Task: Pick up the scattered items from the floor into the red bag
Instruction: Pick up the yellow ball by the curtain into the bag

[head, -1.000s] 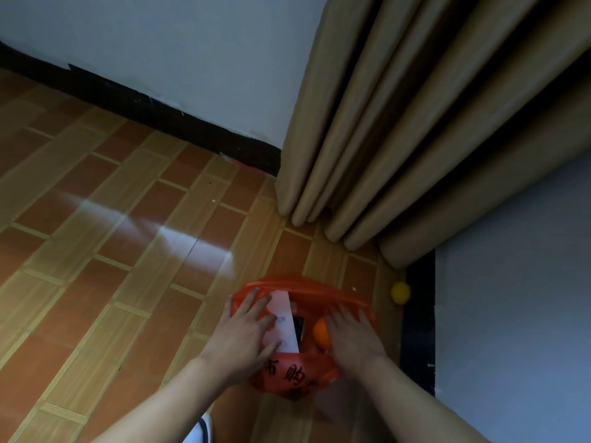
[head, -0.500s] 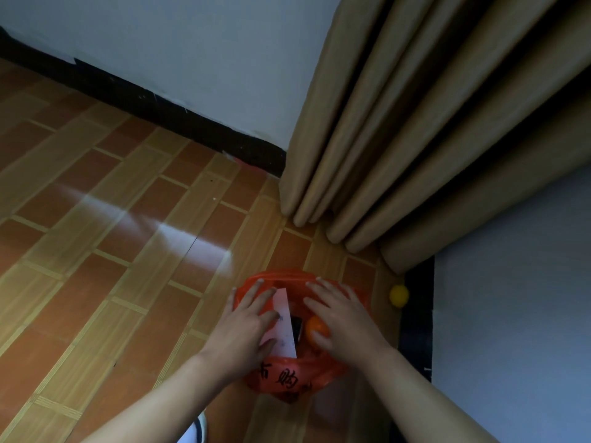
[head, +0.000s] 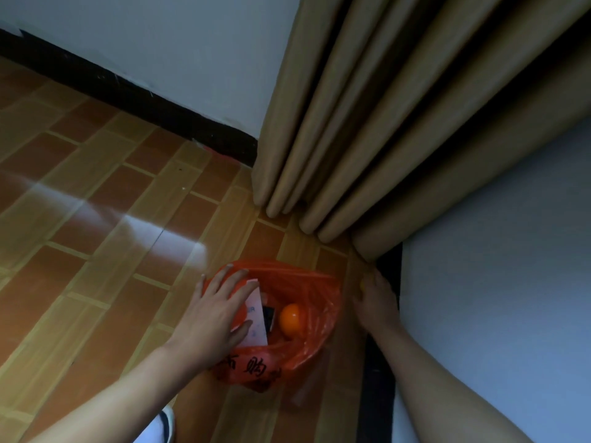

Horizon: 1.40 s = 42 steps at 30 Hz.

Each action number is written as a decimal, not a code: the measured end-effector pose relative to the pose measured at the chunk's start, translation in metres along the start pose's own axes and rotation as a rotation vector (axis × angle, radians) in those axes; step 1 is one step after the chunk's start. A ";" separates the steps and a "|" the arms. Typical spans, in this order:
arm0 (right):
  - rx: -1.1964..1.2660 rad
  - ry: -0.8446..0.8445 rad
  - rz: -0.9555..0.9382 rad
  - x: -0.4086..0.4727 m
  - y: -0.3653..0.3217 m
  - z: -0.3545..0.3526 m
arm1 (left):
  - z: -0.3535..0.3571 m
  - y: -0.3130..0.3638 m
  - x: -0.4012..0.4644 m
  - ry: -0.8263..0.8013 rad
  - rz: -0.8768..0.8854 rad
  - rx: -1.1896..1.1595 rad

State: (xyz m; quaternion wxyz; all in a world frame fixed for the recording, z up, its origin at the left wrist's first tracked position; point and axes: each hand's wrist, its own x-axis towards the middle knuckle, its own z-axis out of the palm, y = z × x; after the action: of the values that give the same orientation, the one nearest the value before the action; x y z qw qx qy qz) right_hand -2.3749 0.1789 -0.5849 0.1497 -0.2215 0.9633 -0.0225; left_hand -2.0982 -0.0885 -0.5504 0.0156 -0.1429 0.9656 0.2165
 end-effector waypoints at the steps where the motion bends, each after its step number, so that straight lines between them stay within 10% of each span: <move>1: -0.052 -0.044 0.004 0.004 0.007 0.007 | 0.000 0.000 0.000 -0.001 -0.002 0.001; 23: 0.063 -0.182 -0.096 0.007 0.000 0.034 | 0.000 0.003 -0.007 -0.015 -0.053 -0.005; 35: 0.463 0.221 -0.233 -0.026 -0.096 -0.083 | -0.007 0.006 -0.006 -0.117 -0.083 0.130; 42: 0.355 0.027 -0.429 -0.075 -0.147 -0.100 | -0.006 0.001 -0.007 -0.103 -0.156 0.076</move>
State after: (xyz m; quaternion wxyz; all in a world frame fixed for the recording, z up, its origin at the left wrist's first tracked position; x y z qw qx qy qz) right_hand -2.2788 0.0763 -0.4529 0.1649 -0.3903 0.8774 -0.2249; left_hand -2.0916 -0.0879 -0.5436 0.0874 -0.2058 0.9570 0.1850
